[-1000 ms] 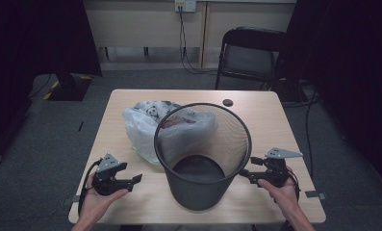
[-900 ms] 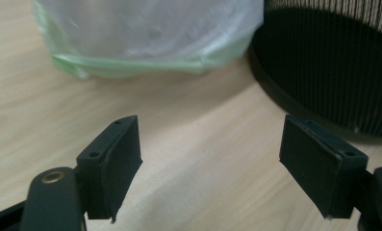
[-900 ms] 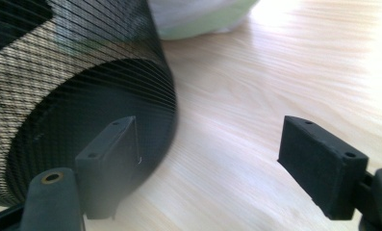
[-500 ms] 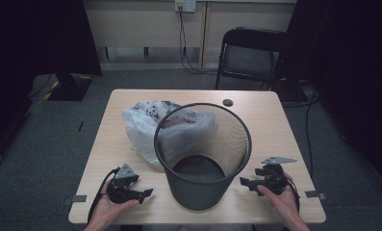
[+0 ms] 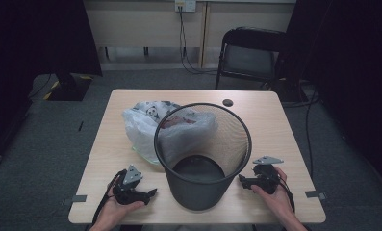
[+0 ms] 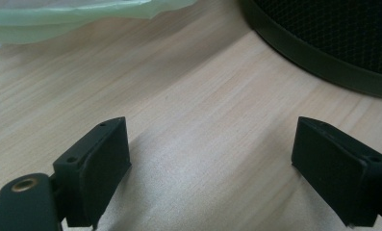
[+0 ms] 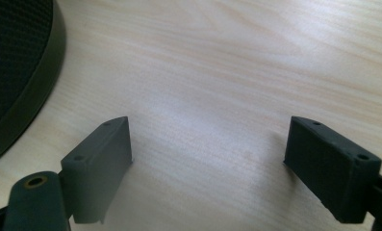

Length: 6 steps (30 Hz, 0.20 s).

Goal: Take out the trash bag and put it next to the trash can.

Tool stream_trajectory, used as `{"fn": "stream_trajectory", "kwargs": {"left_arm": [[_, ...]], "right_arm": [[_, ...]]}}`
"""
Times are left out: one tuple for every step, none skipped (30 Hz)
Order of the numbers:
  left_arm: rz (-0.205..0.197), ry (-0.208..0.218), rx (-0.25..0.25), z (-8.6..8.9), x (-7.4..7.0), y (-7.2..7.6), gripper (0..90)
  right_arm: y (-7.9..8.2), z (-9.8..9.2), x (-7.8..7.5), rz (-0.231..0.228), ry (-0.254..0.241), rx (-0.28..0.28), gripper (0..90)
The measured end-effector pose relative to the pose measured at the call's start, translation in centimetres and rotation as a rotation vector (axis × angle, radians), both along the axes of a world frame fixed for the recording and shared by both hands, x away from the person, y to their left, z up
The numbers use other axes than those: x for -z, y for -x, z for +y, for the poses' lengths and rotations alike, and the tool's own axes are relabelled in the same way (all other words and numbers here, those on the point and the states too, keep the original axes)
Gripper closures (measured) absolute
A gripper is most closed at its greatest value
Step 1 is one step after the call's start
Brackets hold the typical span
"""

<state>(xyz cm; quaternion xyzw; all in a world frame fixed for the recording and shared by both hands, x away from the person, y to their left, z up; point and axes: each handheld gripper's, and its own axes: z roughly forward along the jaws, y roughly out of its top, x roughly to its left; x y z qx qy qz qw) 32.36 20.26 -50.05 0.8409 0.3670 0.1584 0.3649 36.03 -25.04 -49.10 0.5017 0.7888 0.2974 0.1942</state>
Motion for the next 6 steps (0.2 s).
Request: {"fn": "stream_trajectory", "kwargs": {"left_arm": [[0.001,0.004,-0.003,-0.02,0.03,-0.03,12.4],[-0.001,0.001,-0.006,-0.04,0.02,-0.11,12.4],[-0.001,-0.001,-0.005,-0.03,0.00,-0.16,12.4],[-0.002,0.002,-0.007,-0.04,0.02,-0.19,12.3],[-0.001,0.002,-0.008,-0.04,0.02,-0.20,12.4],[-0.001,0.002,-0.007,-0.03,0.02,-0.22,12.3]], "right_arm": [[0.00,0.00,0.10,-0.011,-0.003,0.006,14.7],[0.01,0.03,0.17,-0.017,-0.004,0.010,13.5],[0.00,0.07,0.27,-0.024,-0.008,0.017,12.1],[-0.01,0.06,0.35,-0.028,-0.010,0.017,10.9],[-0.04,0.04,0.48,-0.038,-0.013,0.012,9.6],[-0.08,0.00,0.58,-0.044,-0.015,0.008,8.5]]}}
